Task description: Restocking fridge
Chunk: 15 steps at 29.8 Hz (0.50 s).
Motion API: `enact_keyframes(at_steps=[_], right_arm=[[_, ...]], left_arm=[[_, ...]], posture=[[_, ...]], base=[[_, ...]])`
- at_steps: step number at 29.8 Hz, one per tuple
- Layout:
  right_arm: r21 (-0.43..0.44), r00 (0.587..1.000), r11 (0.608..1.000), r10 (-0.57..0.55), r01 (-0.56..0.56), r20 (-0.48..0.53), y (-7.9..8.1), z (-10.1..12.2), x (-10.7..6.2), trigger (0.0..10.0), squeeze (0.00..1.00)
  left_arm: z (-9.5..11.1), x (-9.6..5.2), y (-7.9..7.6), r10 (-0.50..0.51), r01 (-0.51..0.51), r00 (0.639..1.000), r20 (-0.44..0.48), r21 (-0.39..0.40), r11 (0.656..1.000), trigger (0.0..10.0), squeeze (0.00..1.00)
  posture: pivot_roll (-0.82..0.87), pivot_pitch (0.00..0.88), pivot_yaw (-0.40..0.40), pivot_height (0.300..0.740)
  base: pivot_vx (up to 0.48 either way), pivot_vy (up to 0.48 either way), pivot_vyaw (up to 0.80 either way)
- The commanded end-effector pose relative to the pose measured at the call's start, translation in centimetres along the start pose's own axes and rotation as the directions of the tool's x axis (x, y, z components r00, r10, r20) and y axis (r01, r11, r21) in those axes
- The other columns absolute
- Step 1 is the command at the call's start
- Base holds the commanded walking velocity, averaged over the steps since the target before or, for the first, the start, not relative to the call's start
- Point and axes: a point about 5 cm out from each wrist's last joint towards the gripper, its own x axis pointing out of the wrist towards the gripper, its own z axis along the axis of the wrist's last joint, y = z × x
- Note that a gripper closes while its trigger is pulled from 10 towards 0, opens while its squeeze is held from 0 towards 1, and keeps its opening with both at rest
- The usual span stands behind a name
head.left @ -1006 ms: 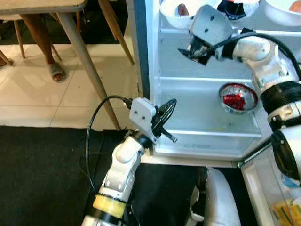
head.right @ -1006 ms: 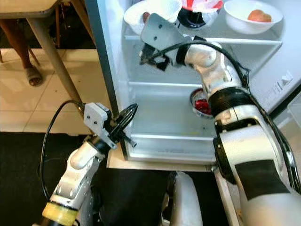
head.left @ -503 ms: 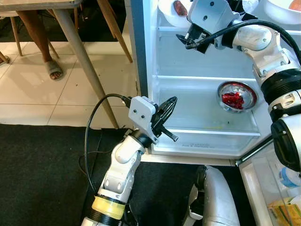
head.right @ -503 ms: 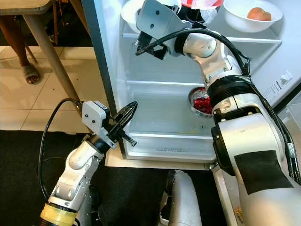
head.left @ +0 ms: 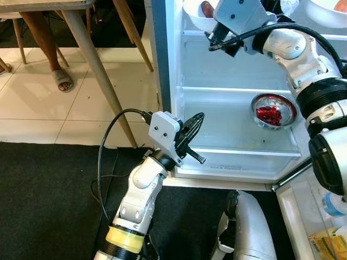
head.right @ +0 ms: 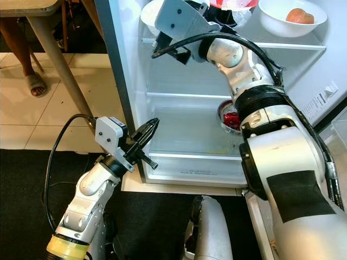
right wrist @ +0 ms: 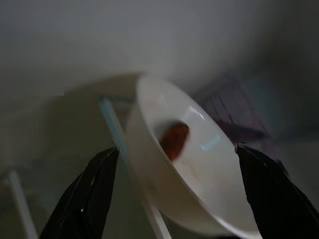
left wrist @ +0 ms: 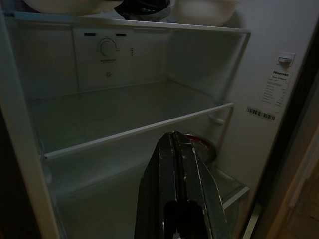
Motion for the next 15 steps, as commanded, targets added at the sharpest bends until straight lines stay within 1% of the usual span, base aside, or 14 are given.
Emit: enact_keyframes(at_steps=[1, 2, 3, 4, 5, 6, 14, 15], right_arm=[[-0.034, 1.000, 0.999, -0.006, 0.005, -0.011, -0.50, 0.37, 0.15, 10.0, 0.00], [-0.073, 0.999, 0.997, 0.002, -0.005, -0.037, -0.53, 0.22, 0.15, 4.8, 0.00], [-0.083, 0.999, 0.997, 0.004, -0.007, -0.043, -0.53, 0.18, 0.15, 4.8, 0.00], [-0.100, 0.999, 0.995, 0.010, -0.015, -0.053, -0.48, 0.14, 0.17, 0.8, 0.00], [-0.109, 0.998, 0.994, 0.014, -0.021, -0.058, -0.45, 0.11, 0.18, 0.8, 0.00], [-0.118, 0.998, 0.993, 0.017, -0.025, -0.063, -0.43, 0.09, 0.19, 0.0, 0.00], [-0.143, 0.997, 0.989, 0.015, -0.026, -0.078, -0.39, -0.02, 0.21, 0.0, 0.00], [-0.148, 0.997, 0.989, 0.011, -0.023, -0.080, -0.48, -0.01, 0.20, 3.3, 0.00]], left_arm=[[0.05, -0.13, -0.40, -0.019, 0.019, 1.000, -0.004, 0.001, 1.000, 10.0, 0.00], [0.05, -0.06, -0.43, -0.019, 0.019, 1.000, -0.002, 0.000, 1.000, 10.0, 0.00], [0.06, -0.04, -0.44, -0.019, 0.019, 1.000, -0.002, 0.000, 1.000, 10.0, 0.00], [0.08, 0.00, -0.45, -0.019, 0.019, 1.000, -0.001, -0.001, 1.000, 10.0, 0.00], [0.10, 0.02, -0.45, -0.019, 0.019, 1.000, 0.000, -0.001, 1.000, 10.0, 0.00], [0.10, 0.04, -0.48, -0.020, 0.020, 1.000, 0.000, -0.002, 1.000, 10.0, 0.00], [0.05, 0.00, -0.47, -0.018, 0.018, 1.000, -0.002, -0.005, 1.000, 10.0, 0.00], [0.05, 0.02, -0.44, -0.018, 0.018, 1.000, -0.002, -0.004, 1.000, 10.0, 0.00]], posture=[[-0.04, 0.301, -0.009, 0.517], [-0.04, 0.301, -0.009, 0.517], [-0.04, 0.301, -0.009, 0.517], [-0.05, 0.303, -0.011, 0.517], [-0.05, 0.303, -0.011, 0.517], [-0.05, 0.303, -0.011, 0.517], [-0.05, 0.306, -0.008, 0.517], [-0.05, 0.306, -0.007, 0.517]], base=[[0.000, 0.000, 0.00], [0.000, 0.000, 0.00], [0.000, 0.000, 0.00], [0.000, 0.000, 0.00], [0.000, 0.000, 0.00], [0.000, 0.000, 0.00], [0.000, 0.000, 0.00], [0.000, 0.000, 0.00]])
